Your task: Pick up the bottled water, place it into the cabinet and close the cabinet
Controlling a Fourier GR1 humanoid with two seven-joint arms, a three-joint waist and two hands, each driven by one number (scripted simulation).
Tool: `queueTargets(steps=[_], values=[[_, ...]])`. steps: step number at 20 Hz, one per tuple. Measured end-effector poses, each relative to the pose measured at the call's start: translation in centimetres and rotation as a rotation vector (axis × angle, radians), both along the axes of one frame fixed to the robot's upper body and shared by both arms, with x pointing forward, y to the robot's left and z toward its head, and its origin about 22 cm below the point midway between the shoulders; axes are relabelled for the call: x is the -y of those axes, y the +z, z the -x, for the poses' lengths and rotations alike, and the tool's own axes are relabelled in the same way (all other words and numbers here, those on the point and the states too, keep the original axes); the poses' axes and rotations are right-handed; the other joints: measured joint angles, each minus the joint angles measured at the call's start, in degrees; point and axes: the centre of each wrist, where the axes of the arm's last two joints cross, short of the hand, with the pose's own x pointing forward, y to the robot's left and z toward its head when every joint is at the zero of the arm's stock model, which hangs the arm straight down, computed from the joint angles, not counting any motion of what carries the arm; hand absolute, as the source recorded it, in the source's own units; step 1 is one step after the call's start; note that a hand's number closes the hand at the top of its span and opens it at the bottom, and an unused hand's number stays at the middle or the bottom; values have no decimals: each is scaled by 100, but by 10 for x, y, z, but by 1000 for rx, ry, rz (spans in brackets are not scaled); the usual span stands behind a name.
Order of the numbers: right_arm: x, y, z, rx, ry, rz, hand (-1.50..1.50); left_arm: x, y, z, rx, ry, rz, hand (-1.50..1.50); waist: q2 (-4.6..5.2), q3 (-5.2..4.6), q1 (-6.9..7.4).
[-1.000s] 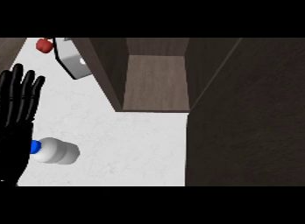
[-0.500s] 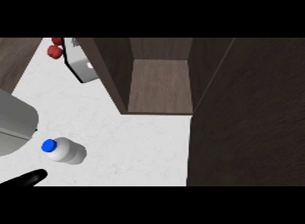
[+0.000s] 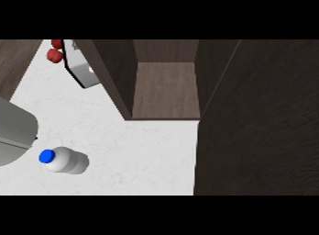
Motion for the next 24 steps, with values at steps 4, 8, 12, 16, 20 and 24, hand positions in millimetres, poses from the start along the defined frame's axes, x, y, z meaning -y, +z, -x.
queueTargets(steps=[4,8,12,16,20,24], values=[[2,-4,10,-17,-6,-4,-150,8,-5,9,-42,-7,25,-150,-2,1,0],[4,-7,18,-33,1,2,-150,13,-9,17,-62,4,31,-150,-4,1,-4],[1,-10,23,-37,4,-15,-150,16,-12,21,-64,10,25,-150,-2,-1,-6],[3,-14,33,-47,9,-13,-150,18,-16,24,-63,28,17,-150,-4,-2,-27],[4,-16,40,-43,11,-12,-150,10,-19,22,-68,57,8,-150,4,-5,-40],[5,-18,44,-50,13,-12,-150,4,-33,16,-83,78,26,-150,7,-9,-35]])
